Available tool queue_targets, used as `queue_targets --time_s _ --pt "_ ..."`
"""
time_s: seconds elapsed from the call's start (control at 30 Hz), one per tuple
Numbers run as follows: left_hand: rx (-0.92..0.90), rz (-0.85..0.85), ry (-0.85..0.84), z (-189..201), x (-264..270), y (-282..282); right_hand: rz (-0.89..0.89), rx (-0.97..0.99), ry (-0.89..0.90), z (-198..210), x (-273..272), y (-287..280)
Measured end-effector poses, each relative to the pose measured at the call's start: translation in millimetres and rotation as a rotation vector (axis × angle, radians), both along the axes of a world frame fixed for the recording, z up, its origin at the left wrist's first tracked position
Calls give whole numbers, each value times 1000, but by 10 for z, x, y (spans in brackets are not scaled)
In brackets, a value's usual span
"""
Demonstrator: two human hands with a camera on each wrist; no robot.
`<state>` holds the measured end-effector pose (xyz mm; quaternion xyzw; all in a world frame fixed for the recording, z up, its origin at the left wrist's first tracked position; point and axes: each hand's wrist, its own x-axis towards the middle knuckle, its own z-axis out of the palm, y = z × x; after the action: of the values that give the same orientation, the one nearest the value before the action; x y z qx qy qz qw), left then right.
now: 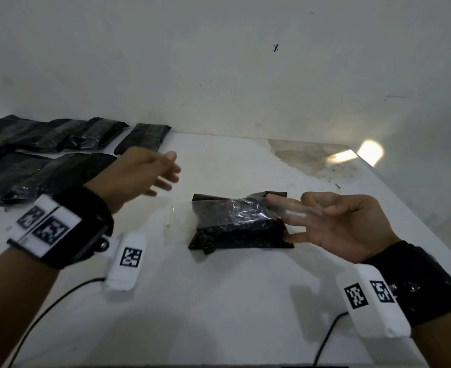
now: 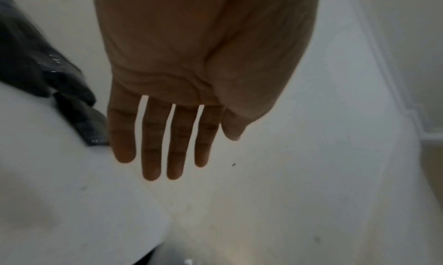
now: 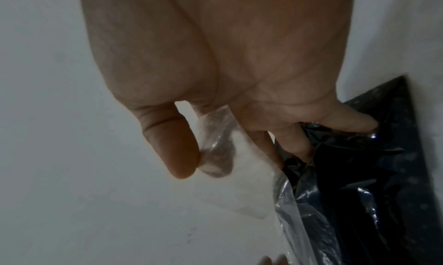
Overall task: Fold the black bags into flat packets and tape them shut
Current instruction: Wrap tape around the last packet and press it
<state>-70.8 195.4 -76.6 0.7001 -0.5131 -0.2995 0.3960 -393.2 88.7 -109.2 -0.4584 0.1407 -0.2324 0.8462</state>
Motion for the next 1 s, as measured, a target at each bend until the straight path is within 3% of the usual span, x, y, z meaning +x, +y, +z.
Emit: queue_targets --time_s 0.1,0.17,0.3,0.47,0.63,1.0 --pt "-63 -156 -110 235 -239 -331 6 -72 43 12 19 26" --pt "42 -321 -205 288 -469 -595 22 -105 59 41 18 57" --pt "380 -529 -437 100 -718 -992 11 -160 131 125 13 135" --pt "401 -596 -602 -168 -774 -1029 -12 -481 399 259 -35 302" --pt "354 -549 -548 -321 -711 -1034 -49 -786 573 344 -21 402" --pt "309 -515 -447 -388 -673 -986 -118 -846 373 450 95 535"
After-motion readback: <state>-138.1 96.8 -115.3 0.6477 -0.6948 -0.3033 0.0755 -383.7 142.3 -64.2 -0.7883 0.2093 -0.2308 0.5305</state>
